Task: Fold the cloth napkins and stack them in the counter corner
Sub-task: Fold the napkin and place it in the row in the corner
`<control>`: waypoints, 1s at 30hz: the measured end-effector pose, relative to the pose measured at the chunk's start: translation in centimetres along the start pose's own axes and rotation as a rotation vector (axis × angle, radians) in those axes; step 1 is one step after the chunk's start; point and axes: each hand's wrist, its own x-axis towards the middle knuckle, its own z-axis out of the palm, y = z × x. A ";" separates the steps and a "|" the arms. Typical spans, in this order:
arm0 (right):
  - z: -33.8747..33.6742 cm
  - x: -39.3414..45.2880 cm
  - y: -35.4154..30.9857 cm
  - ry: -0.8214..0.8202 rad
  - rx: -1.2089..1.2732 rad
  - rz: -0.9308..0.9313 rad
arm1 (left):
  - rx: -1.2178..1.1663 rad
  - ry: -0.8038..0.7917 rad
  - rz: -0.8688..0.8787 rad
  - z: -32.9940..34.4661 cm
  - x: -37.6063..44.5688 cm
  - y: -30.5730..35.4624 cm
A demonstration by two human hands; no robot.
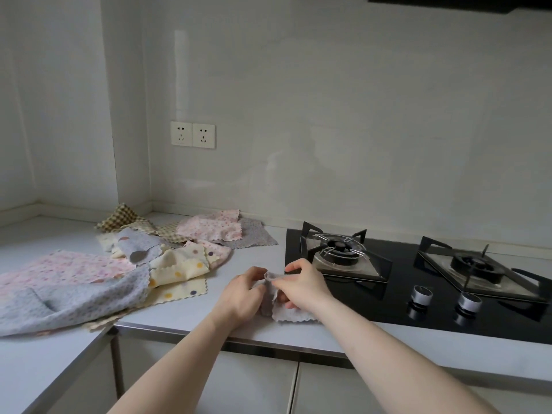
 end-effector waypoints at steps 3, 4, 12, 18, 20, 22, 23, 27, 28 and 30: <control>-1.3 -0.2 1.0 0.074 0.066 -0.119 | -0.038 0.007 -0.005 -0.1 0.0 0.0; -1.9 -0.1 1.5 0.139 0.026 -0.165 | -0.045 0.003 -0.009 -0.1 0.0 0.1; -4.2 1.3 5.8 0.164 -0.235 -0.070 | -0.150 0.053 -0.088 0.0 0.9 0.6; -3.3 2.2 5.3 0.112 -0.363 -0.024 | -0.119 0.063 -0.146 0.1 2.4 0.6; -3.3 2.6 5.3 0.093 -0.393 -0.015 | -0.051 0.060 -0.151 0.5 2.9 0.6; -3.3 3.0 5.3 0.073 -0.408 -0.005 | -0.037 0.061 -0.138 0.7 3.2 0.5; -3.3 3.1 5.4 0.068 -0.407 -0.004 | -0.050 0.060 -0.133 0.7 3.4 0.4; -3.2 2.8 6.1 0.134 -0.374 -0.073 | -0.077 0.033 -0.123 0.7 3.5 0.2; -3.1 2.6 6.2 0.149 -0.354 -0.093 | -0.076 0.025 -0.129 0.7 3.6 0.3; -3.0 2.4 6.5 0.160 -0.288 -0.119 | -0.083 -0.004 -0.147 0.6 3.7 0.3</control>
